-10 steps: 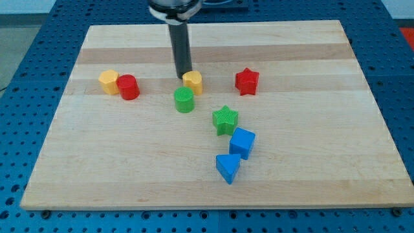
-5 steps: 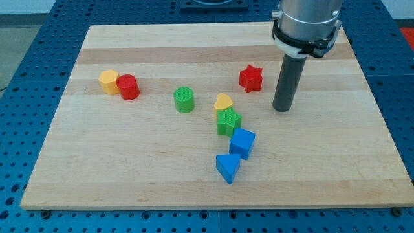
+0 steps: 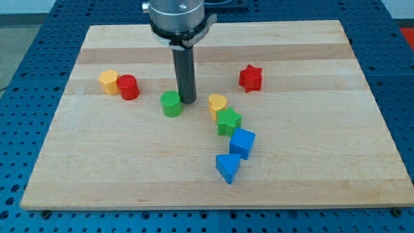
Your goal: Push the yellow heart to the bottom right side of the board
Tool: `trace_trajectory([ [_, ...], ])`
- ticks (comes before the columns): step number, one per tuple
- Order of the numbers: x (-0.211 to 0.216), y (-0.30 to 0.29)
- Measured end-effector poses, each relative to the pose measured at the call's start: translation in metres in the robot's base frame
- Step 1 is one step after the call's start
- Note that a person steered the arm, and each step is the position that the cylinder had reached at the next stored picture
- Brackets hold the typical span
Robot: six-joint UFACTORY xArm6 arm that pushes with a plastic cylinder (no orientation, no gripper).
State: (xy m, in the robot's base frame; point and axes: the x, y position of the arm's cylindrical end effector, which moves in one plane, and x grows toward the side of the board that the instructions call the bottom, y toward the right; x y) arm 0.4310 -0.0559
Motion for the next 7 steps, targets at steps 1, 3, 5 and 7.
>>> trace_trajectory([
  [1,0.005,0.038],
  [3,0.005,0.104],
  [5,0.034,0.164],
  [7,0.019,0.186],
])
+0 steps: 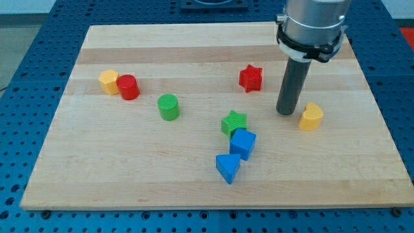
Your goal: Push the yellow heart to the bottom right side of the board
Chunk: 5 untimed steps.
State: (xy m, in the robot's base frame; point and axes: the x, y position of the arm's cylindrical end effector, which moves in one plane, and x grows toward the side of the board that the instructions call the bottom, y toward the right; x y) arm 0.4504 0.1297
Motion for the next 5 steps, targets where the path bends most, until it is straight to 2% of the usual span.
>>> trace_trajectory([
  [1,0.025,0.044],
  [2,0.046,0.056],
  [3,0.014,0.064],
  [4,0.044,0.096],
  [5,0.084,0.082],
])
